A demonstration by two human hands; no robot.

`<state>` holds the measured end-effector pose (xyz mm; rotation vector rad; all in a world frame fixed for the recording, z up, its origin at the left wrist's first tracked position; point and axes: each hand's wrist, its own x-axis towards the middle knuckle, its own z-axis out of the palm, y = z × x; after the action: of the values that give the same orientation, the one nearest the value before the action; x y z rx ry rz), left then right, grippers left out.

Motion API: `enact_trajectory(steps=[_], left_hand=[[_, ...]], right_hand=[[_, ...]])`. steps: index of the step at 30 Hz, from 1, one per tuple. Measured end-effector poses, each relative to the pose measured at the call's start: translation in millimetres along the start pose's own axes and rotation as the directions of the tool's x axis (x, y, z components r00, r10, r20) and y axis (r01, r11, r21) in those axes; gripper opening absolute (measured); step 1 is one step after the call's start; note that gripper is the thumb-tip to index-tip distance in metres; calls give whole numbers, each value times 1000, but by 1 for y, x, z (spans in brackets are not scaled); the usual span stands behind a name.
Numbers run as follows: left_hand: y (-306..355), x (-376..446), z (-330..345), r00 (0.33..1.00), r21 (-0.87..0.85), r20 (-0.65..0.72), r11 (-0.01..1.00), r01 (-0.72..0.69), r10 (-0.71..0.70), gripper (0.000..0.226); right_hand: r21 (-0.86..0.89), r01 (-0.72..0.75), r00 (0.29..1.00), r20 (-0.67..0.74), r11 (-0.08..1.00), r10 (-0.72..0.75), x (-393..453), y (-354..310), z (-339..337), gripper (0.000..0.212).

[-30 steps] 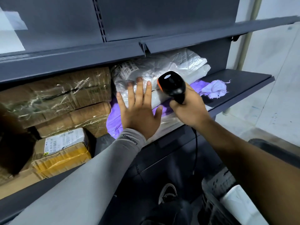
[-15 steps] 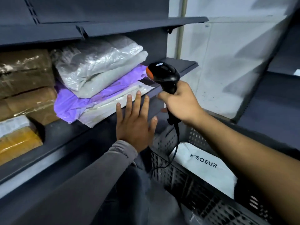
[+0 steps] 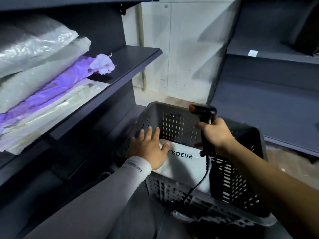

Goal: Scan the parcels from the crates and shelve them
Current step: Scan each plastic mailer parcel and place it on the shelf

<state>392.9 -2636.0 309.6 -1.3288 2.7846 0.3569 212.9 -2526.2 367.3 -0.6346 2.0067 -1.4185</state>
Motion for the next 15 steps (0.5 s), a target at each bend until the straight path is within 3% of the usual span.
enact_trajectory(steps=[2, 5, 10, 13, 15], left_hand=[[4, 19, 13, 989, -33, 146, 999, 25, -20, 73], [9, 45, 29, 941, -189, 338, 979, 76, -8, 72], [15, 84, 47, 892, -405, 451, 887, 223, -18, 68], [12, 107, 64, 898, -483, 436, 828, 284, -54, 46], [6, 121, 73, 873, -524, 477, 764, 376, -103, 56]], right_hand=[[42, -83, 996, -16, 996, 83, 10, 17, -6, 5], [63, -181, 983, -26, 981, 183, 26, 40, -12, 12], [-21, -275, 961, -40, 961, 274, 49, 82, -21, 10], [-61, -334, 942, -66, 941, 330, 62, 103, -22, 11], [-57, -392, 917, -104, 918, 385, 71, 116, -22, 13]])
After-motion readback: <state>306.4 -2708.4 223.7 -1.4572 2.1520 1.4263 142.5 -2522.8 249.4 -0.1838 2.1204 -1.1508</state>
